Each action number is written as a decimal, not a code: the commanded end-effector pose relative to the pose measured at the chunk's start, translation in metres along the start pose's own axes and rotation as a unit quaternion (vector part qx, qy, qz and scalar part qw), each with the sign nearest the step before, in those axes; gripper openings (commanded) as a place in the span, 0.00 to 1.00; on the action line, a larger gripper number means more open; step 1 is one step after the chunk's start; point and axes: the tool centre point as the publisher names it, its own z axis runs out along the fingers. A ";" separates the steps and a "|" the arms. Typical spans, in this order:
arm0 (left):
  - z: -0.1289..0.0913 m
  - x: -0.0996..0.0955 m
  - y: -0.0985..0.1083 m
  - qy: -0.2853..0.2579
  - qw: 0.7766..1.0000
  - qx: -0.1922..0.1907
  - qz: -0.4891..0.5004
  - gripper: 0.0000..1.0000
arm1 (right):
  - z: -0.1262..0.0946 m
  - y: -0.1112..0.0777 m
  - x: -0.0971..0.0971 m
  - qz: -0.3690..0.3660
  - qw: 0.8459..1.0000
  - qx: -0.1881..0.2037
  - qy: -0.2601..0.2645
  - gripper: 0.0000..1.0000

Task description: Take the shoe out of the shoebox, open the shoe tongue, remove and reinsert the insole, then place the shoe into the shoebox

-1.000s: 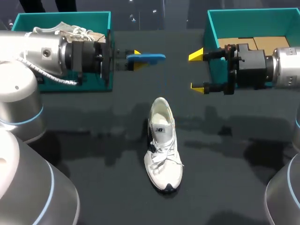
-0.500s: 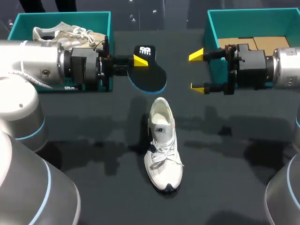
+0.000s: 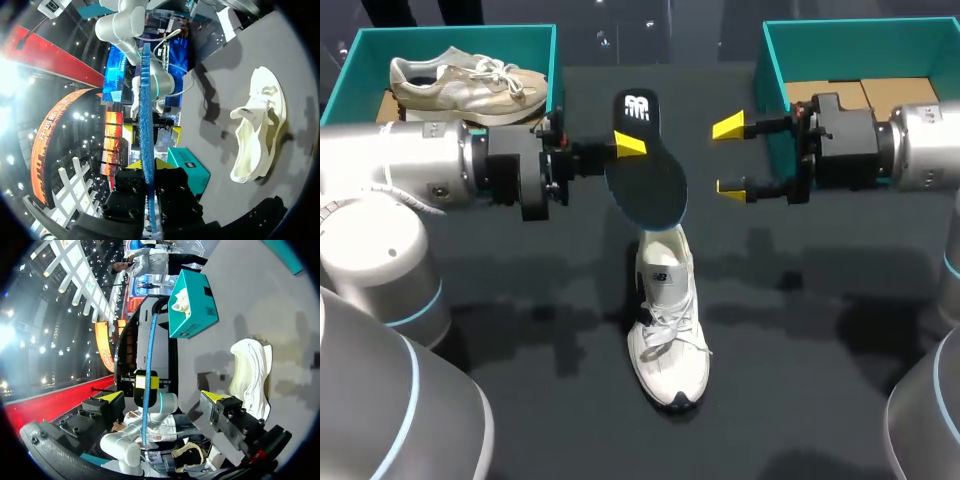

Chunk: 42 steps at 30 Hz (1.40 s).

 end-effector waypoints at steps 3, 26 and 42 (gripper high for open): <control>0.015 0.002 0.007 -0.001 1.000 0.005 0.014 0.00 | 0.017 0.001 -0.006 -0.007 1.000 0.024 0.003 1.00; 0.035 0.008 0.021 0.005 0.998 0.010 0.056 0.00 | 0.047 -0.018 0.004 -0.029 0.997 0.071 0.010 0.47; 0.042 0.010 0.022 0.004 0.998 0.017 0.058 0.00 | 0.058 -0.015 0.003 -0.021 0.996 0.082 0.014 0.38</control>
